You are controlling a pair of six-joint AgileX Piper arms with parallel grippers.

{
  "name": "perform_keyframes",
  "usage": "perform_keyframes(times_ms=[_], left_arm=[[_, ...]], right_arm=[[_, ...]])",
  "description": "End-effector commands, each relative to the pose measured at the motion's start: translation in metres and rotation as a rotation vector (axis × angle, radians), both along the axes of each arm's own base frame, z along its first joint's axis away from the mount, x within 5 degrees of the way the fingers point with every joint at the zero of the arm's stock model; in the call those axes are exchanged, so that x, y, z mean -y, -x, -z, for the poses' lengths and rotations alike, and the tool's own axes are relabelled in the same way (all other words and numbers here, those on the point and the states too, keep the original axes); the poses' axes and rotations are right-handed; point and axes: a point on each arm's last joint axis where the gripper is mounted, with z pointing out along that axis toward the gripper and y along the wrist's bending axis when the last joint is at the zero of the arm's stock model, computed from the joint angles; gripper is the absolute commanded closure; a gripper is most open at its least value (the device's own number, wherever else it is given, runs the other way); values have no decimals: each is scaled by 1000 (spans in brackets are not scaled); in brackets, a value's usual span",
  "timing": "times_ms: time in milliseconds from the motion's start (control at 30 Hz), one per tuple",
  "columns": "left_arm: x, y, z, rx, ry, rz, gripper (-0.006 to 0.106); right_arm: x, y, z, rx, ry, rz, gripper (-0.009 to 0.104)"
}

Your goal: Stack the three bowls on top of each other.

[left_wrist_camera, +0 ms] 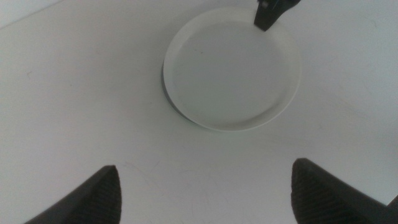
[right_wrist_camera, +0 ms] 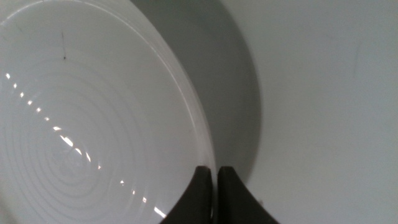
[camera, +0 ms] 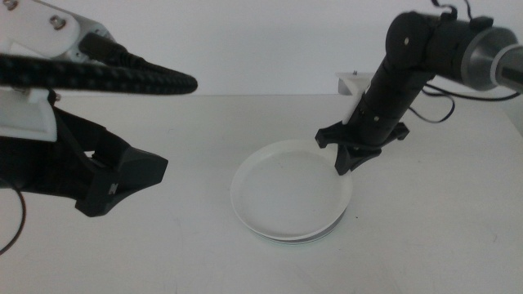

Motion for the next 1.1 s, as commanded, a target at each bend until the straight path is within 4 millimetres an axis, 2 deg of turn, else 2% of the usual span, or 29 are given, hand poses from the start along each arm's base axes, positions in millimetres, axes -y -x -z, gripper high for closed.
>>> perform_keyframes(times_ms=[0,133,300,633,767,900,967,1067], left_arm=[[1,1,-13,66,59,-7,-5],[1,1,-13,66,59,-7,-5],[1,1,-13,66,59,-7,-5],[1,1,-13,66,58,-8,-5],[1,1,-13,66,58,-8,-5],[0,0,-13,73,47,-10,-5],[-1,-1,-14,92,38,-17,-5],[0,-3,-17,128,57,-26,-5]], right_arm=[[-1,1,-24,121,-71,25,96],[0,-3,-13,173,-70,49,96],[0,-7,-10,214,-75,63,96],[0,-9,7,160,-52,63,95],[1,-9,6,168,-36,55,85],[1,-9,4,170,-39,54,68],[1,-9,-4,174,-42,49,57],[1,-9,-27,210,-58,41,43]])
